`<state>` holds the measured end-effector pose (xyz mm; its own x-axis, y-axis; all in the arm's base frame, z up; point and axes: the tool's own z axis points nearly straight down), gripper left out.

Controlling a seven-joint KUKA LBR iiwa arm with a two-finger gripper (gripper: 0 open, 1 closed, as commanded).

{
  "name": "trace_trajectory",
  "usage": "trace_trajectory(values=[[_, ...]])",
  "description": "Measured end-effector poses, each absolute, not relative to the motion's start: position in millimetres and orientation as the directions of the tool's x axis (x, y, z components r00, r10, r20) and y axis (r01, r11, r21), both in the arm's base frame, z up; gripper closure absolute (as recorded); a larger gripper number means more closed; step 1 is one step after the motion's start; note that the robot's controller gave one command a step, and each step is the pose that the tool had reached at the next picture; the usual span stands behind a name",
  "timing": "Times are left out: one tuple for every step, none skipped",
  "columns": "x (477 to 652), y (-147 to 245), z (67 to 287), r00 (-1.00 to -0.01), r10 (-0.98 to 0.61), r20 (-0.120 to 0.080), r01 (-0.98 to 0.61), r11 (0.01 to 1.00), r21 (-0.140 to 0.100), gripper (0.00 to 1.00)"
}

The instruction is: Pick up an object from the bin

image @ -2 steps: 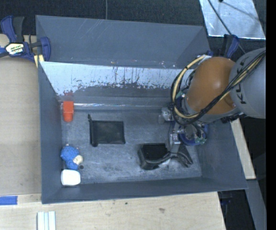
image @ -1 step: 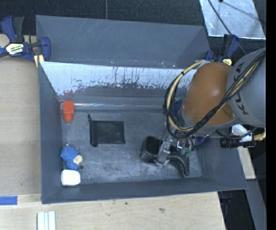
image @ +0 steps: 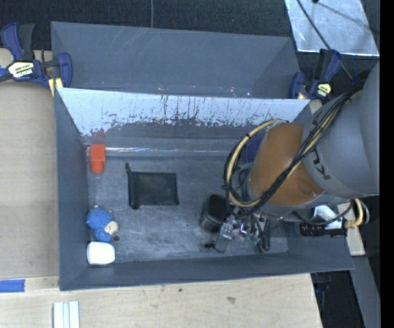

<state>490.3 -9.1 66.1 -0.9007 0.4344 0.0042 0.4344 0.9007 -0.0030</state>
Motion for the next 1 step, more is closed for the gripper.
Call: trace_trajectory(values=[[494.4, -10.3, 71.3, -0.901, 0.434, -0.009, 0.434, 0.901, 0.001, 1.00]])
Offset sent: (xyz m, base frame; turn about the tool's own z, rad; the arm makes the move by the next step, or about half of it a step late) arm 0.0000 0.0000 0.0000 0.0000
